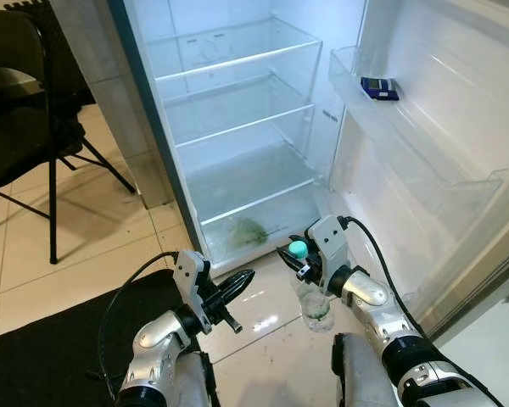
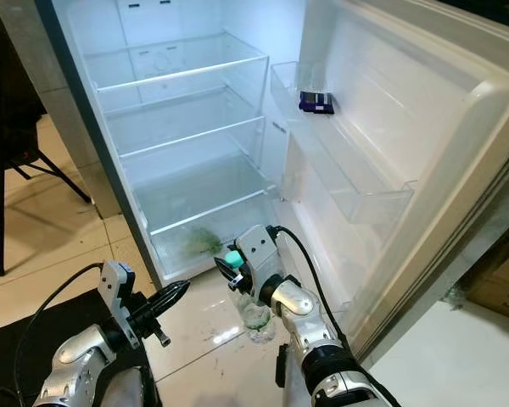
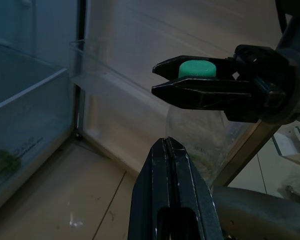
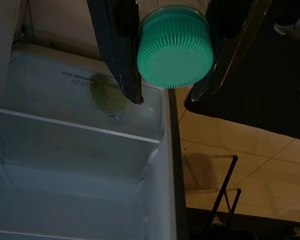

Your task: Restocking fridge

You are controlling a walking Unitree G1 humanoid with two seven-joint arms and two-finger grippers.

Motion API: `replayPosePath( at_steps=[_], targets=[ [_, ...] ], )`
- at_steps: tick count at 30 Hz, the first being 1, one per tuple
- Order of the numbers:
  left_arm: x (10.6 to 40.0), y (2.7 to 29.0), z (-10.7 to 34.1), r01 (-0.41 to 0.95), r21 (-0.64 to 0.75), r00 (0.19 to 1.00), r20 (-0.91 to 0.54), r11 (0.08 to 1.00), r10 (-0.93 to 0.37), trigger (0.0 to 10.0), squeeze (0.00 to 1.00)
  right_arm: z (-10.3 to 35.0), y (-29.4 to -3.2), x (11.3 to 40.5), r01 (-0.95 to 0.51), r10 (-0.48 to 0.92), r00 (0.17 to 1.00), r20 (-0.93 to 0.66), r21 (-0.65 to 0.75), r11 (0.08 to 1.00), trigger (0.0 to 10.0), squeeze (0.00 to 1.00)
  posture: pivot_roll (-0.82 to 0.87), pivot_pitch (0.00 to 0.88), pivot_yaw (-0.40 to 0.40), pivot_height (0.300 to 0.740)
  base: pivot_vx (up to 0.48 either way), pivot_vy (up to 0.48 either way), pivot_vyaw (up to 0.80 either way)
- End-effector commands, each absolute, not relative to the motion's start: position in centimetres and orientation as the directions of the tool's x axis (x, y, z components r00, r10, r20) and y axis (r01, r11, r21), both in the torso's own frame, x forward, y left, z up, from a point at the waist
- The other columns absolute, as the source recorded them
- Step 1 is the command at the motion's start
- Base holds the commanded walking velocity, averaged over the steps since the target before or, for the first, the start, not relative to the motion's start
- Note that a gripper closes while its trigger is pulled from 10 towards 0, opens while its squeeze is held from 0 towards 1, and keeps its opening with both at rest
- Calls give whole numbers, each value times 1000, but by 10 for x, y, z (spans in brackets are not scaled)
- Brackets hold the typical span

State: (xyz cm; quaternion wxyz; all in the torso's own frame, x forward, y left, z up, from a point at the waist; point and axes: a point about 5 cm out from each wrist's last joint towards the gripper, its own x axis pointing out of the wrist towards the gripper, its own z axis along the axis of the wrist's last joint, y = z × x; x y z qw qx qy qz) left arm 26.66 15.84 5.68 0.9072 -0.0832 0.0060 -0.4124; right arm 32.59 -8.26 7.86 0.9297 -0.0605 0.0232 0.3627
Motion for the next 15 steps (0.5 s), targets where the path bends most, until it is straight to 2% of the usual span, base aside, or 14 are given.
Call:
replayPosePath(
  at_steps=[1,9,15],
  targets=[
    [265,159,57,749,-157,657,54,644,-752,10000,0,83,-79,326,-682,678,732,-75,-103,724,10000,0,-65,72,-19,486,0,0,0],
    [268,158,69,760,-132,648,84,636,-757,10000,0,96,-79,331,-655,659,752,-14,-133,744,10000,0,-61,80,-15,471,0,0,0],
    [268,159,79,774,-105,633,98,625,-768,10000,0,119,-80,334,-615,648,755,94,-240,751,10000,0,-56,84,-14,471,0,0,0]
  ],
)
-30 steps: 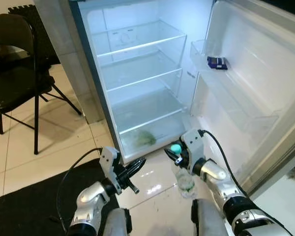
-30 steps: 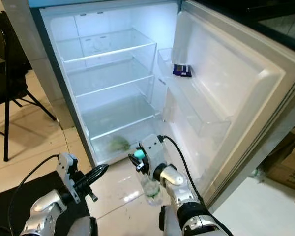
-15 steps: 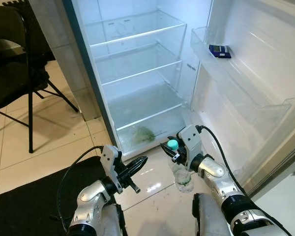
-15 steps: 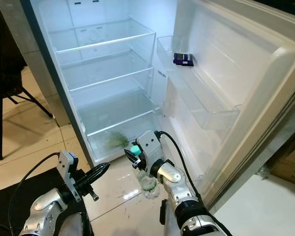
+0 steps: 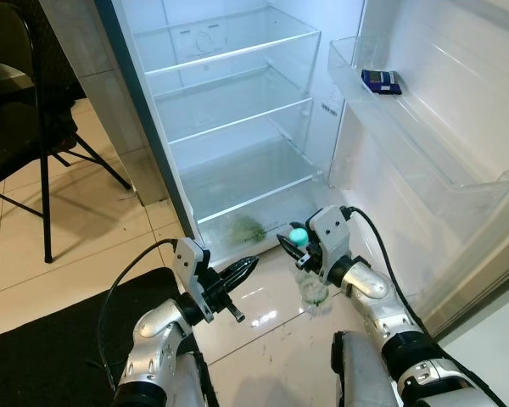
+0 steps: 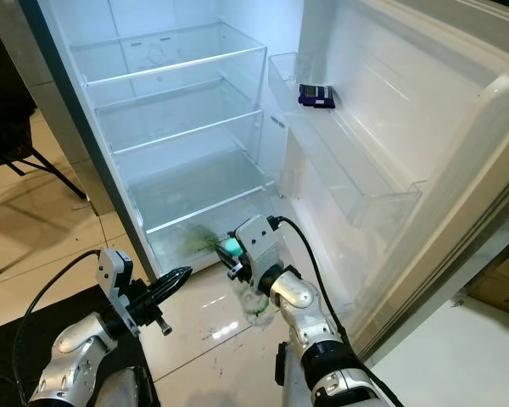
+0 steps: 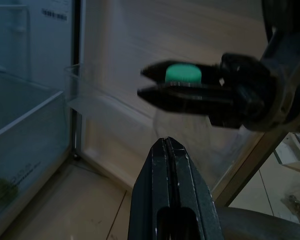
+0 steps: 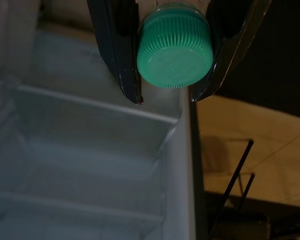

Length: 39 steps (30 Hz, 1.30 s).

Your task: Restocking fridge

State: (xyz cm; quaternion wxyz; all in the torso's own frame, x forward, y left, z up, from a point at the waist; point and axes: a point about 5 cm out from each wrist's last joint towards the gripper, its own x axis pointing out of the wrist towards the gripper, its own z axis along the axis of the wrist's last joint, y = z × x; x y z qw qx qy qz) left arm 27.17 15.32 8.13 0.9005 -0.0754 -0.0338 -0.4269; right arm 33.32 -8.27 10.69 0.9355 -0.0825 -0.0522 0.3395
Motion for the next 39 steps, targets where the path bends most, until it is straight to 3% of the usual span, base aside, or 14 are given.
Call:
replayPosePath(
  at_steps=[1,15,19,29,39],
  targets=[
    [268,160,79,774,-104,633,95,625,-768,10000,0,126,-80,336,-596,640,758,125,-266,758,10000,0,-55,83,-10,471,0,0,0],
    [266,157,78,780,-114,625,79,615,-777,10000,0,182,-87,342,-416,544,768,337,-382,825,10000,0,-66,82,-12,471,0,0,0],
    [265,153,76,782,-124,621,79,611,-779,10000,0,193,-100,350,-267,425,822,380,-402,876,10000,0,-68,84,-15,471,0,0,0],
    [263,150,76,783,-128,620,83,609,-780,10000,0,169,-112,353,-223,317,903,291,-316,922,10000,0,-71,86,-23,471,0,0,0],
    [267,156,84,775,-107,632,102,623,-768,10000,0,149,-132,353,-101,195,946,257,-340,935,10000,0,-74,88,-26,471,0,0,0]
  ],
)
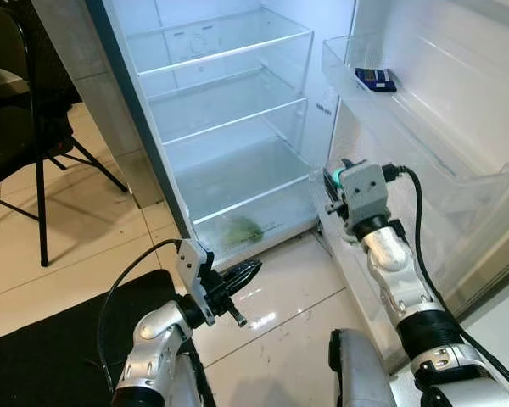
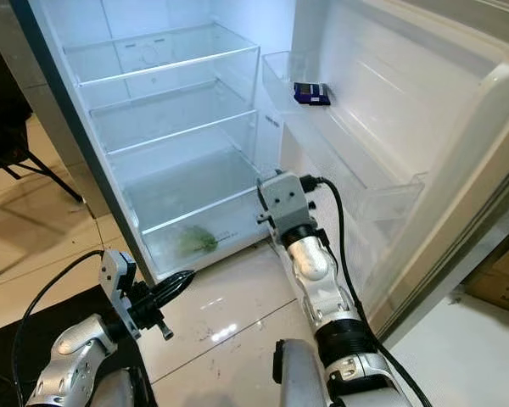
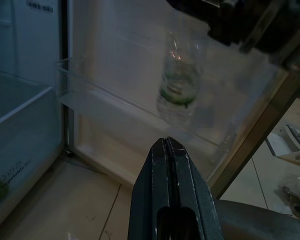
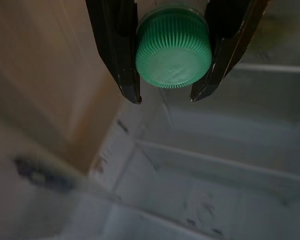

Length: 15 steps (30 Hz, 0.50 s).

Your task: Restocking fridge

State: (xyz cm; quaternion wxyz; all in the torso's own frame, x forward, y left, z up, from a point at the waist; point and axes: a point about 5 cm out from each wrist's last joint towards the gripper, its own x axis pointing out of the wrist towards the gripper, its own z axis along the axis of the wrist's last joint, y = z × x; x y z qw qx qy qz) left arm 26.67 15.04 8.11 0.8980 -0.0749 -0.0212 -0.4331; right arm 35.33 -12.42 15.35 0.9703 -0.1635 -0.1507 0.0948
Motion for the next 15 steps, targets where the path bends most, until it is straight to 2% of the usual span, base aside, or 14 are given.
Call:
replayPosePath(
  at_steps=[1,9,15],
  targets=[
    [267,156,84,775,-107,632,102,623,-768,10000,0,149,-132,353,-101,195,946,257,-340,935,10000,0,-74,88,-26,471,0,0,0],
    [262,152,80,783,-115,621,90,612,-778,10000,0,125,-163,347,21,64,975,212,-376,927,10000,0,-75,97,-21,471,0,0,0],
    [261,151,79,784,-120,619,89,609,-780,10000,0,125,-168,347,50,36,973,226,-366,929,10000,0,-78,98,-21,471,0,0,0]
  ],
)
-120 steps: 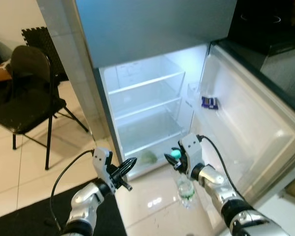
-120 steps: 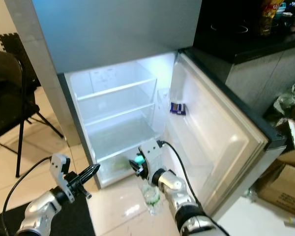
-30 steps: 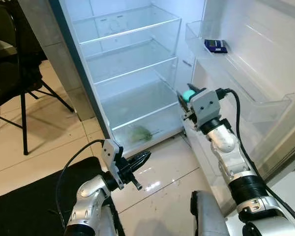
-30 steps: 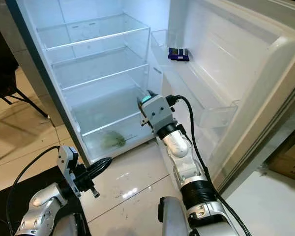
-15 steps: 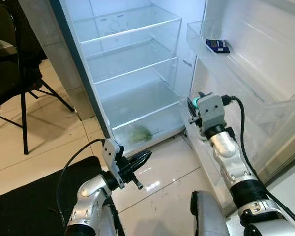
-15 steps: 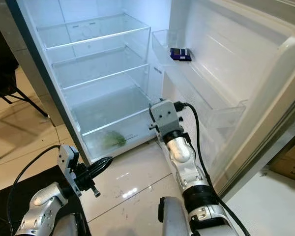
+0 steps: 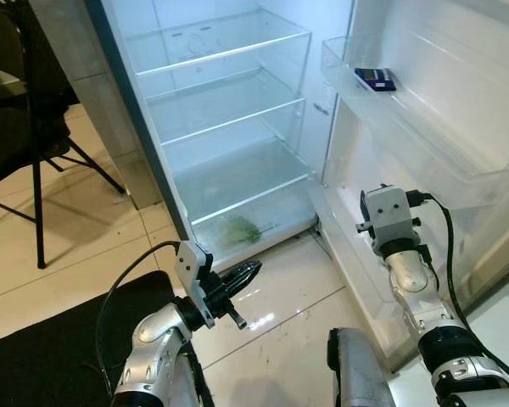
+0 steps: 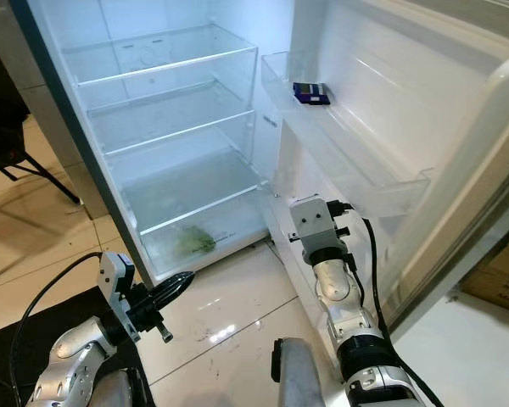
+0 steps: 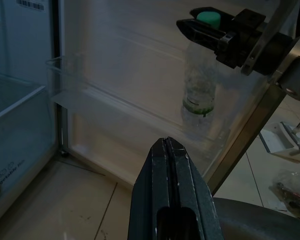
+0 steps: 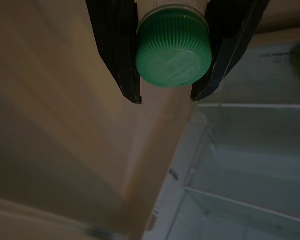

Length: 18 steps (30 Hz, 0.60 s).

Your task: Restocking fridge

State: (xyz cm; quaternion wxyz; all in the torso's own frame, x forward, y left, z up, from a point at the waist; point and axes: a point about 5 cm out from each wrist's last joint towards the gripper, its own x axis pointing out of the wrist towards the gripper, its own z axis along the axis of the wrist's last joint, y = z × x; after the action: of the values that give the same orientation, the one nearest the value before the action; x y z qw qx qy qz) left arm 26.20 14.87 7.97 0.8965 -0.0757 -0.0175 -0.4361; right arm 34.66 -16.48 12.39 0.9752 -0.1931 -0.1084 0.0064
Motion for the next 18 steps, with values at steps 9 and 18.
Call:
replayPosePath(
  at_steps=[9,18],
  targets=[
    [260,149,79,788,-124,614,88,603,-785,10000,0,105,-184,344,84,-69,991,117,-125,989,10000,0,-78,96,-18,471,0,0,0],
    [260,149,79,788,-124,614,87,603,-784,10000,0,95,-187,342,109,-107,992,72,-29,994,10000,0,-75,98,-19,471,0,0,0]
  ],
)
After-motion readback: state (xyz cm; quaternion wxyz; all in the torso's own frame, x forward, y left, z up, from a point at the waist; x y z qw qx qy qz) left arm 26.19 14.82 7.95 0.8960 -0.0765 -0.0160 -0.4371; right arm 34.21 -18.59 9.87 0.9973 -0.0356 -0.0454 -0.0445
